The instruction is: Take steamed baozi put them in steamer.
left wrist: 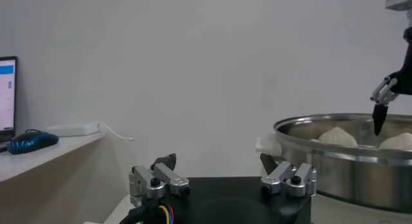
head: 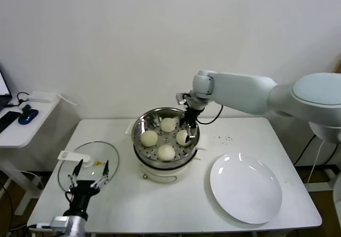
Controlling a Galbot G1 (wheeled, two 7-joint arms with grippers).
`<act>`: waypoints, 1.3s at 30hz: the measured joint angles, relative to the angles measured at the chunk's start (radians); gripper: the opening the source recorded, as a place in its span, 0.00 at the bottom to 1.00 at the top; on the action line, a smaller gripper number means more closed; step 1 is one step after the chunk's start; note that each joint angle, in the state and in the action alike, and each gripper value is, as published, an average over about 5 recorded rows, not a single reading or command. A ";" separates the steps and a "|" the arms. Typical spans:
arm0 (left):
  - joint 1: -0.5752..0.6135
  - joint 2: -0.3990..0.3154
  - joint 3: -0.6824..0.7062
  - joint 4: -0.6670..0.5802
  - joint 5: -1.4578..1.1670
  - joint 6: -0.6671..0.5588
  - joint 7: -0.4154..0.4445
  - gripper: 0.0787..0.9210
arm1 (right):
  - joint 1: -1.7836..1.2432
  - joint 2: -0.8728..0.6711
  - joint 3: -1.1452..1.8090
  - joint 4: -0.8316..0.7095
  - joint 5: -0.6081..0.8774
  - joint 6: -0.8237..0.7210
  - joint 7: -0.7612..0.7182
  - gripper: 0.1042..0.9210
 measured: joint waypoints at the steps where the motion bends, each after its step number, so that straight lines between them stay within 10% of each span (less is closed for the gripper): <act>1: 0.000 0.001 -0.001 -0.001 0.000 0.001 0.000 0.88 | 0.008 -0.003 -0.001 0.005 0.006 0.001 0.000 0.88; 23: -0.001 -0.003 0.007 -0.007 0.009 0.004 -0.002 0.88 | 0.039 -0.425 0.177 0.343 -0.007 0.016 0.219 0.88; 39: 0.008 -0.023 0.030 -0.009 0.033 -0.002 0.000 0.88 | -0.684 -0.776 0.931 0.626 -0.159 0.068 0.529 0.88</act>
